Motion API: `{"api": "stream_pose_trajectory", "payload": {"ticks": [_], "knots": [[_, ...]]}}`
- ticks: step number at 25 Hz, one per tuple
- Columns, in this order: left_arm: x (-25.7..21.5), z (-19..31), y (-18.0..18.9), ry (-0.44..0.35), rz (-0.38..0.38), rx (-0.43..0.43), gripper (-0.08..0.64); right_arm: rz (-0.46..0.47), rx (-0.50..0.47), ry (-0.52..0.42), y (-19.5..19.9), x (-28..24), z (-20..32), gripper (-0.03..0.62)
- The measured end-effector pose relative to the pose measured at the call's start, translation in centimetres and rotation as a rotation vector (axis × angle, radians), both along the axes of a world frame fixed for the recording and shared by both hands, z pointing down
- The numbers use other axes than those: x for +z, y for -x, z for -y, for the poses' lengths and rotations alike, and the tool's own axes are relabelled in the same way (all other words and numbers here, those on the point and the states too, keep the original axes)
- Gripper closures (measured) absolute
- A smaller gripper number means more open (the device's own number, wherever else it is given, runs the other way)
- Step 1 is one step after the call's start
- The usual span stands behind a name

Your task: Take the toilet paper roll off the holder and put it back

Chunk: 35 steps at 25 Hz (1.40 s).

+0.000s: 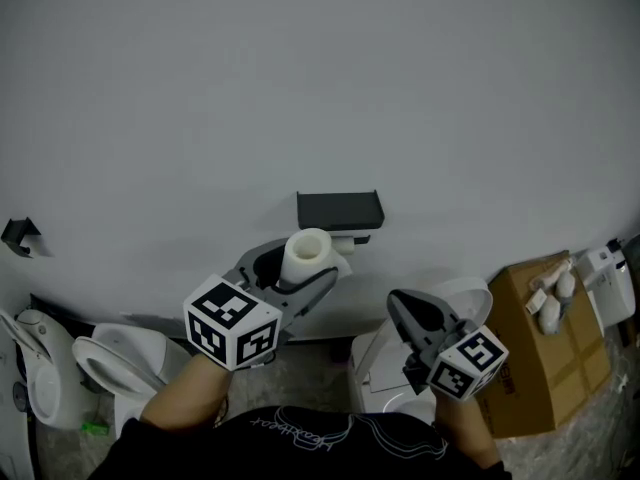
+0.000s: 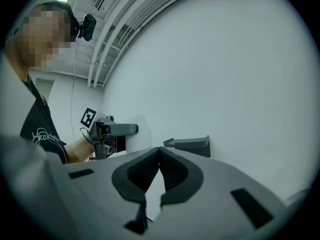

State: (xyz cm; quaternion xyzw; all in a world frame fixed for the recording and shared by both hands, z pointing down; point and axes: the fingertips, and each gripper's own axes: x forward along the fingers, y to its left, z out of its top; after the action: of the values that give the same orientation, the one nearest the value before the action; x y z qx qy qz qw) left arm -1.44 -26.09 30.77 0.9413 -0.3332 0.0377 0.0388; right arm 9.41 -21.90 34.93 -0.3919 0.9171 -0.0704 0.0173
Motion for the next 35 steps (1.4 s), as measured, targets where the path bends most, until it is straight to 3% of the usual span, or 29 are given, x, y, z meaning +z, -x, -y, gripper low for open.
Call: {"api": "stream_pose_trajectory", "payload": {"ticks": [8, 18, 35], "knots": [[-3.6, 3.7, -1.7, -0.077, 0.012, 0.003, 0.272, -0.009, -0.01, -0.032, -0.7, -1.0, 2.3, 0.588], [-5.4, 10.1, -3.3, -0.101, 0.015, -0.033, 0.273, -0.006, -0.008, -0.034, -1.6, -0.7, 5.2, 0.588], [-1.3, 16.2, -5.5, -0.019, 0.099, -0.041, 0.273, 0.013, -0.014, 0.002, -2.5, 0.9, 8.9, 0.588]]}}
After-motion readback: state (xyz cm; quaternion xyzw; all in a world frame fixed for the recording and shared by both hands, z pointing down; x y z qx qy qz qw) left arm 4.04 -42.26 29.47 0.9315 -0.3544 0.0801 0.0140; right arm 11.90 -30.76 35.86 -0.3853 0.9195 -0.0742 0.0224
